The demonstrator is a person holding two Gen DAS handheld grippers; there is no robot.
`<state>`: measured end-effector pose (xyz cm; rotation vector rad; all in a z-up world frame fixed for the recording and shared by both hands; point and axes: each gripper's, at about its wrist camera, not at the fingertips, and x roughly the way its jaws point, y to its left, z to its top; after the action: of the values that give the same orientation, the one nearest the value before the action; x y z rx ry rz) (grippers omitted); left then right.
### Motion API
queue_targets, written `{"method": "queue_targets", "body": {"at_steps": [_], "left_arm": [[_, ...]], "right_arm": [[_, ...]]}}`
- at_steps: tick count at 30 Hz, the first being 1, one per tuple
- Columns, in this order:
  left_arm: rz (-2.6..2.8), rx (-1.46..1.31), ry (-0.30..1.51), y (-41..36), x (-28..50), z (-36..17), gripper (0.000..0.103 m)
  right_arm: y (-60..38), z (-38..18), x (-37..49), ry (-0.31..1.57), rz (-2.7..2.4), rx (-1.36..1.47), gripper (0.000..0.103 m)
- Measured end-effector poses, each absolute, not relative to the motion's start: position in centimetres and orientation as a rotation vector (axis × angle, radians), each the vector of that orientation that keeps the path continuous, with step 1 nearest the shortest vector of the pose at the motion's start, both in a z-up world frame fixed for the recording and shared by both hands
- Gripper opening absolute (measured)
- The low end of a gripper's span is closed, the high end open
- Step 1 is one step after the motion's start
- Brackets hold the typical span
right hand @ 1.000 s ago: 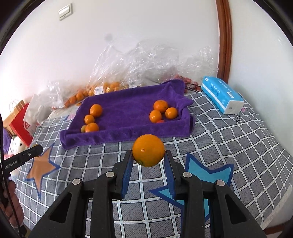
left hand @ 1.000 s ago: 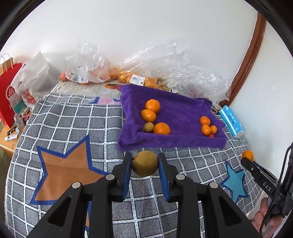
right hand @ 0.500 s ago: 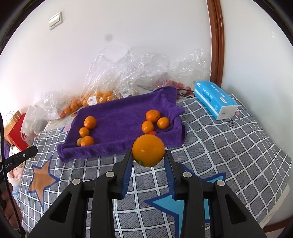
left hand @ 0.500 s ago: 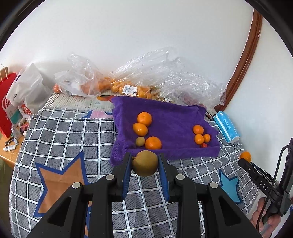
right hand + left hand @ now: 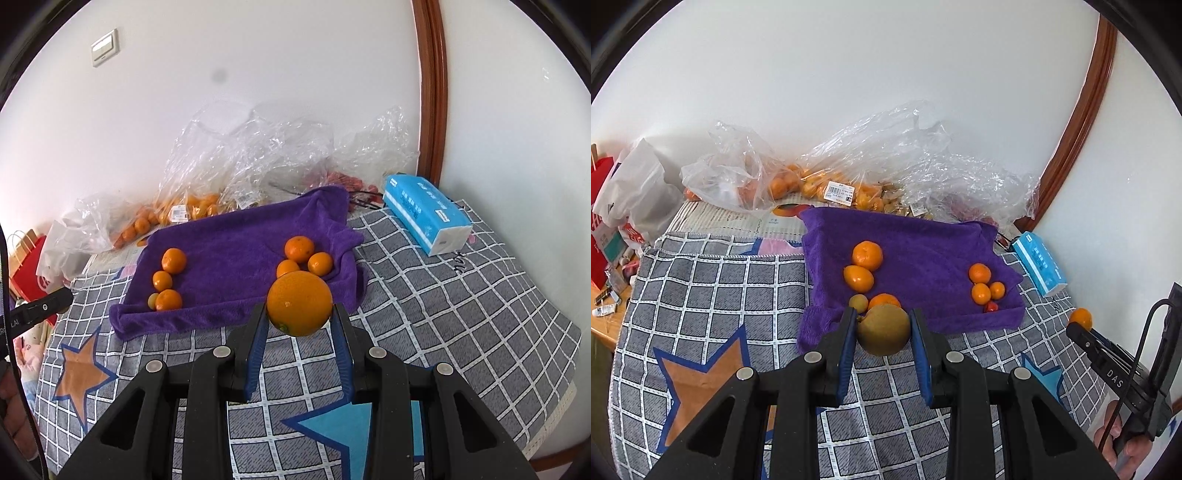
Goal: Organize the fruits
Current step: 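Bring the orange over the towel with the right tool while the left tool brings its fruit over the towel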
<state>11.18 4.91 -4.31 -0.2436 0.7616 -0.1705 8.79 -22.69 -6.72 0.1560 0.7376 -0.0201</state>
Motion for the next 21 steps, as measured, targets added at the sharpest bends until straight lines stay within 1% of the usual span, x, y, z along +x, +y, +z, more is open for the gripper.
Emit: {"method": "queue_targets", "body": {"at_steps": [21], "left_arm": [[-0.177, -0.268, 0.754, 5.2, 12.8, -3.5, 0.027]], "right_arm": [[-22.1, -5.6, 10.8, 0.716, -0.015, 0.117, 0.034]]}}
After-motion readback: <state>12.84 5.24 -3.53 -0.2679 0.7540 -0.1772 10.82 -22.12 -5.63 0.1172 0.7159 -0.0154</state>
